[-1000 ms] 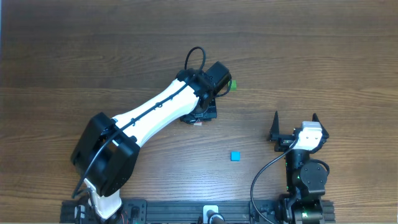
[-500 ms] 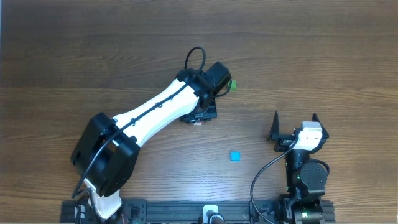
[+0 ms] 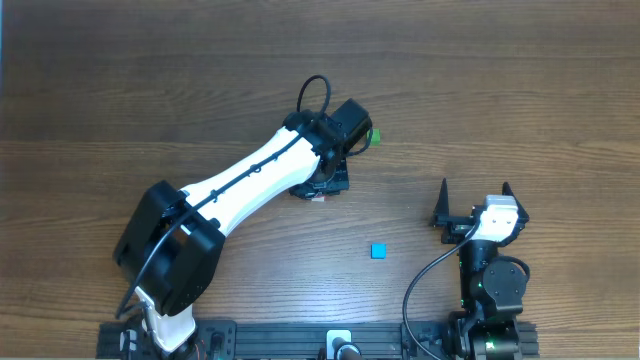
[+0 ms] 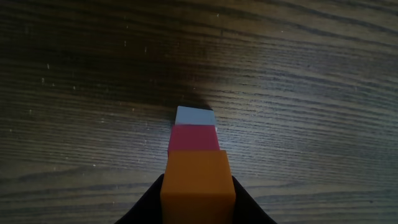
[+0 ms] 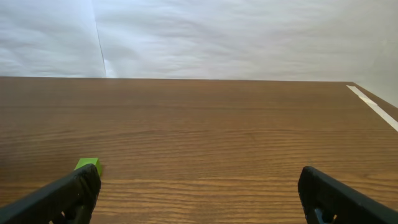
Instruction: Stack Cubes
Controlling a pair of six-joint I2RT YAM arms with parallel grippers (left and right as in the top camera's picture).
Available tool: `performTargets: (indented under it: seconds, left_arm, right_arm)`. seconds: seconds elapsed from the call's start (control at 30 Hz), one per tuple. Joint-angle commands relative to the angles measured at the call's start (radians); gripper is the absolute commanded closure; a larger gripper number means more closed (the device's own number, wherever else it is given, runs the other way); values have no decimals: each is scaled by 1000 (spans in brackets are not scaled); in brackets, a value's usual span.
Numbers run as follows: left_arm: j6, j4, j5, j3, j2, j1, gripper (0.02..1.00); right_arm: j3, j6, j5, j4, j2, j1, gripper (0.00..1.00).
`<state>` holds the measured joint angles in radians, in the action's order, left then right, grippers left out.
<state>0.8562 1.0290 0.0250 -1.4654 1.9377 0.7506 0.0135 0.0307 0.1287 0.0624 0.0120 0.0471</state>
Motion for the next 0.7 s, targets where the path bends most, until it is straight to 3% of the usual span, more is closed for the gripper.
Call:
performTargets:
  seconds: [0.03,0.7]
  left_arm:
    - [-11,0,-10,-14,10,-2,974]
    - [-11,1,-11,-14,24,-3,969]
  right_arm:
    - [-8,1,-8,0,-6,-6,7]
    - [-8,1,-8,0,-6,-6,9]
